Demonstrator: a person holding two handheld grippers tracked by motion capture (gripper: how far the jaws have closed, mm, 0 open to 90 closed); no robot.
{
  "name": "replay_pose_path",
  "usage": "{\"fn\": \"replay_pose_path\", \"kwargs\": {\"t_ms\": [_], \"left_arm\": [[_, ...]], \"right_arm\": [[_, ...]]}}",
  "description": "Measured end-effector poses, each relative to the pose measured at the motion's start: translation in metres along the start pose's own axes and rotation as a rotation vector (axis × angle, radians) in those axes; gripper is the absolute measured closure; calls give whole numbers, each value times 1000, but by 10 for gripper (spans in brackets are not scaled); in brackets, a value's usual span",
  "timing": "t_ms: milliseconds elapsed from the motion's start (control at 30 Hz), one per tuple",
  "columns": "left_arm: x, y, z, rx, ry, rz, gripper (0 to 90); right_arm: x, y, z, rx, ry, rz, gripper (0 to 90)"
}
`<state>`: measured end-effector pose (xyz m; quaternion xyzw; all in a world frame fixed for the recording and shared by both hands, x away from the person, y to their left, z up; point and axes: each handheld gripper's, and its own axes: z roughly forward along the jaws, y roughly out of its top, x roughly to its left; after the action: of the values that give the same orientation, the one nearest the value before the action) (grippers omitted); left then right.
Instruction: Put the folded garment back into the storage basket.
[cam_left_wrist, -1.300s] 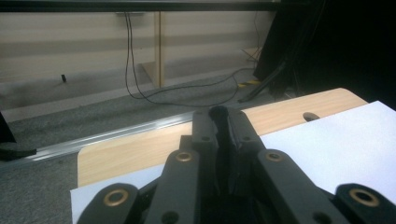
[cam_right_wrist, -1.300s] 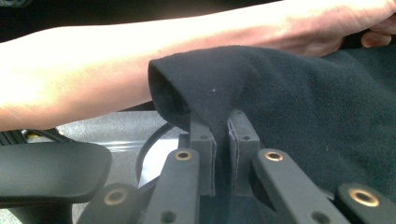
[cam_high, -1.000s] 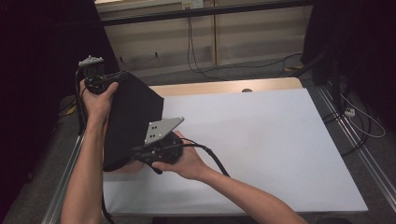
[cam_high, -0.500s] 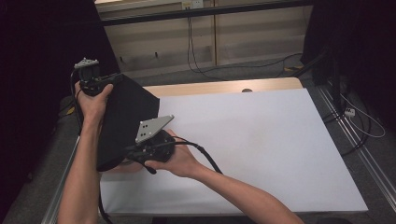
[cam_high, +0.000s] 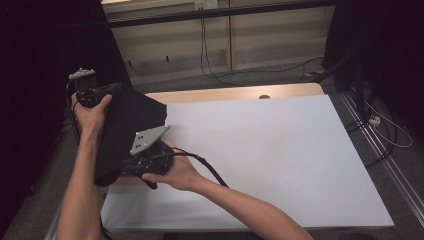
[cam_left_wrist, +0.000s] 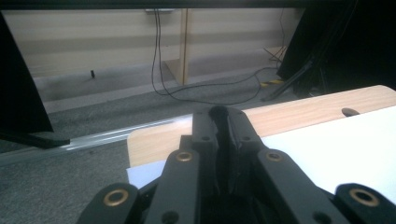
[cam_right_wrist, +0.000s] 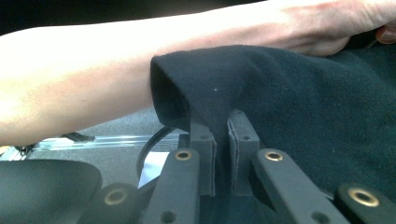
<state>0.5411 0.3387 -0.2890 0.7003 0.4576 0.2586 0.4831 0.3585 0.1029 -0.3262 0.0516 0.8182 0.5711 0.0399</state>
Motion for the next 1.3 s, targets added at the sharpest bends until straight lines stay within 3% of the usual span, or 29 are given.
{"fn": "replay_pose_path", "kwargs": {"t_ms": [267, 533, 767, 1300], "left_arm": [[11, -15, 3, 31, 24, -6, 835], [20, -24, 3, 73, 37, -2, 834], [29, -38, 2, 86, 39, -32, 834], [42, -60, 3, 131, 53, -32, 833]], "right_arm": [[1, 0, 23, 2, 22, 12, 832], [-1, -3, 33, 11, 33, 29, 832], [-1, -5, 40, 19, 35, 34, 832], [1, -10, 54, 37, 47, 38, 832]]}}
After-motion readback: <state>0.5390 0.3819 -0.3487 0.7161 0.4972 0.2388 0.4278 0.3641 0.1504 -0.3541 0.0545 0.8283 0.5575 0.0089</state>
